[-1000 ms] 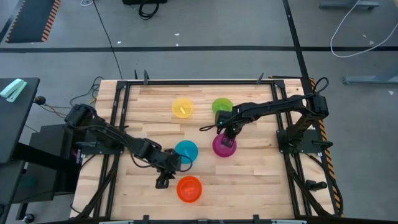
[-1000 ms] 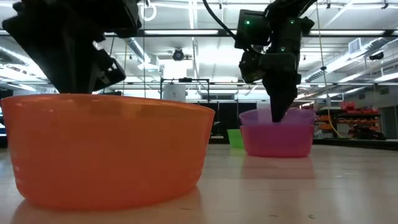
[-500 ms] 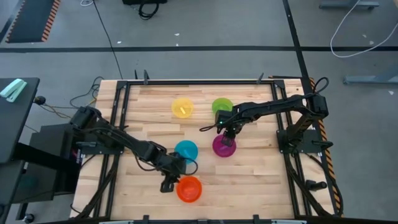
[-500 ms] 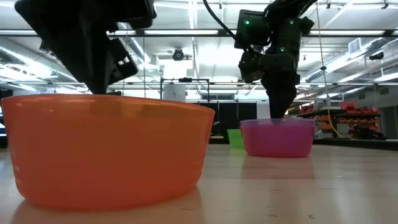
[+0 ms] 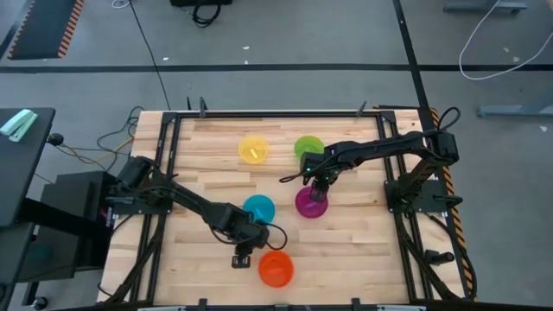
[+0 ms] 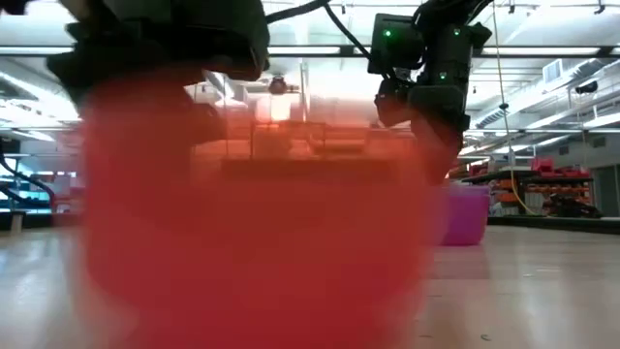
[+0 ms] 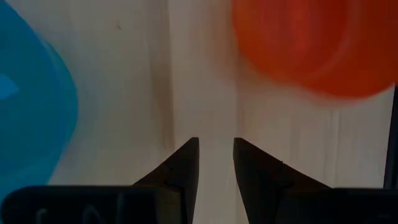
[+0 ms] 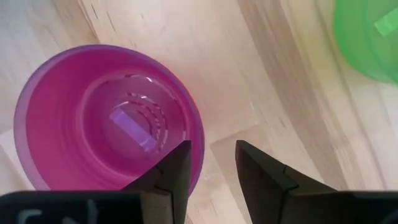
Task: Nest bowls inside each other
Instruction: Stack the orange bowl on top of the blue bowl
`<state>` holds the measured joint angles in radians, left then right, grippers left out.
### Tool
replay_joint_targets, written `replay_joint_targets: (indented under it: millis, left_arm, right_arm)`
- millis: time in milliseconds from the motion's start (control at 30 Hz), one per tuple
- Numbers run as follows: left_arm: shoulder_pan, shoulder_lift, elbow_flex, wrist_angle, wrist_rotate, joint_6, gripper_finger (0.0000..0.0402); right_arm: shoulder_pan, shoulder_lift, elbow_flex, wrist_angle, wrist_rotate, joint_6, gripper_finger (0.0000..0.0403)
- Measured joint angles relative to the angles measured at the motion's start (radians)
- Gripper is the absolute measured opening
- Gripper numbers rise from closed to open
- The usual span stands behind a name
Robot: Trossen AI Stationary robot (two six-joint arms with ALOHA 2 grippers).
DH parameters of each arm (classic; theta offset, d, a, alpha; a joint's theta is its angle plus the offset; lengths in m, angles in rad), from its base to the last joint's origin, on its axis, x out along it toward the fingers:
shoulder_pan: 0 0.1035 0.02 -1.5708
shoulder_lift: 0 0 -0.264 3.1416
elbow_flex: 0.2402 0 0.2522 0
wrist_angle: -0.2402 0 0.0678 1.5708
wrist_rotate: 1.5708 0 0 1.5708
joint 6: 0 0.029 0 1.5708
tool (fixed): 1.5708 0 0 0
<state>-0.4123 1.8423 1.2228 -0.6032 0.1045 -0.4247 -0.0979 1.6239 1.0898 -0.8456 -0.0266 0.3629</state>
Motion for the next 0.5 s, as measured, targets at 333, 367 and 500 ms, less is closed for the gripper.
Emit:
replay_joint_targets:
  millis: [333, 367, 500]
  left_arm:
    - [0.001, 0.0, 0.07, 0.001, 0.0, 0.025, 0.0107]
    - [-0.001, 0.0, 0.081, 0.002, -0.003, 0.032, 0.0107]
    - [0.0, 0.0, 0.104, 0.001, -0.012, 0.045, 0.0107]
  right_arm:
    - [0.003, -0.061, 0.0, -0.022, 0.026, 0.001, 0.0132]
    - [0.005, -0.066, 0.0, -0.025, 0.026, 0.004, 0.0131]
    - [0.024, -0.085, 0.0, -0.037, 0.027, 0.025, 0.0131]
